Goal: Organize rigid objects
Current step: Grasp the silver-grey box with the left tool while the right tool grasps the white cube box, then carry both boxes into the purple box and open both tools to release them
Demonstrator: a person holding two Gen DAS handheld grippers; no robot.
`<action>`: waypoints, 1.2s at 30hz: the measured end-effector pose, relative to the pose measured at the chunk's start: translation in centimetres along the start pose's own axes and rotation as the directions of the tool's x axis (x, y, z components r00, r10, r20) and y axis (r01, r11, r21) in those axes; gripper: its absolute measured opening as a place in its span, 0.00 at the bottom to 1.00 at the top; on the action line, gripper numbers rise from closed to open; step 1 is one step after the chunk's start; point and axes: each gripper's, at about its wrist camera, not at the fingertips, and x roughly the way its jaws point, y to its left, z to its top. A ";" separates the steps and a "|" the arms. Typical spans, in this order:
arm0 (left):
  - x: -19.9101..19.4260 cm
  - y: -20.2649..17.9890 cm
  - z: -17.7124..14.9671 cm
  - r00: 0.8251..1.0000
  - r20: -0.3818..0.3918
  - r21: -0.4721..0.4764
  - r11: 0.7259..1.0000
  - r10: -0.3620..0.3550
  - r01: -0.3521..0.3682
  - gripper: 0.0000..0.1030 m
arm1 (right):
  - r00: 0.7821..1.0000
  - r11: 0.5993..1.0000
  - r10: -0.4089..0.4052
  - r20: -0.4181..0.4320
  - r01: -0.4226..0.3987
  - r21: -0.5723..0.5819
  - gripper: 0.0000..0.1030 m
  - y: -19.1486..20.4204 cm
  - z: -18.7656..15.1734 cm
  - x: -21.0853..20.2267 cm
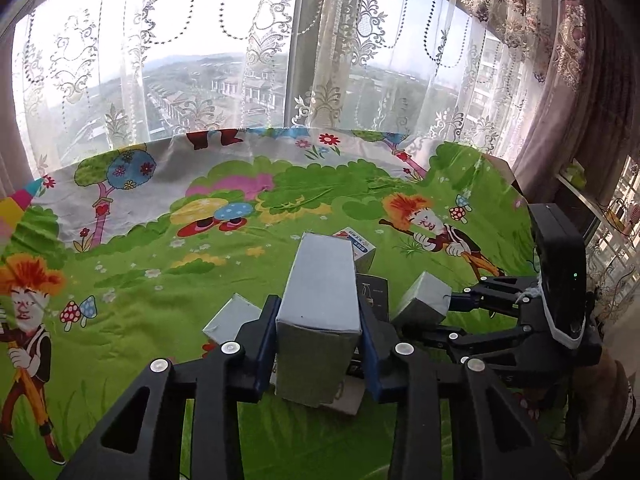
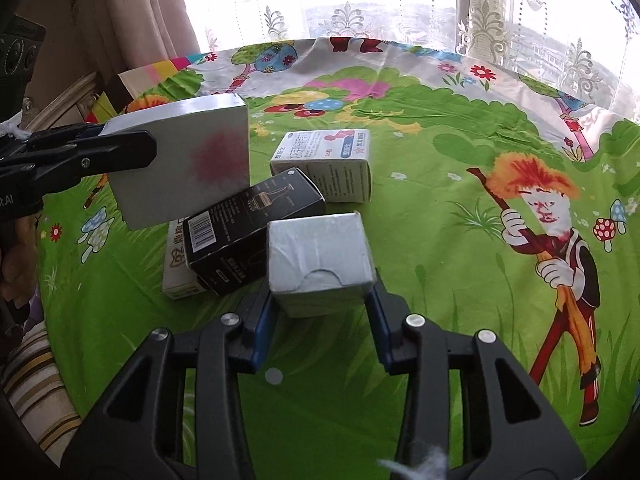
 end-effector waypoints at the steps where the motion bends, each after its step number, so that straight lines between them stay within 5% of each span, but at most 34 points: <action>1: -0.4 0.0 0.0 1.000 0.008 -0.008 1.000 0.005 -0.005 0.36 | 1.000 1.000 -0.002 0.004 0.002 0.004 0.44 -0.1 0.0 -0.2; 17: -7.7 0.7 -3.9 0.996 0.068 -0.176 0.983 0.062 -0.049 0.36 | 0.999 1.000 -0.014 0.035 0.014 0.009 0.44 2.4 0.1 -4.2; 36: -14.8 4.6 -9.8 0.985 0.088 -0.366 0.925 0.147 -0.105 0.36 | 1.000 0.999 0.028 -0.004 -0.028 -0.039 0.44 12.8 0.7 -5.8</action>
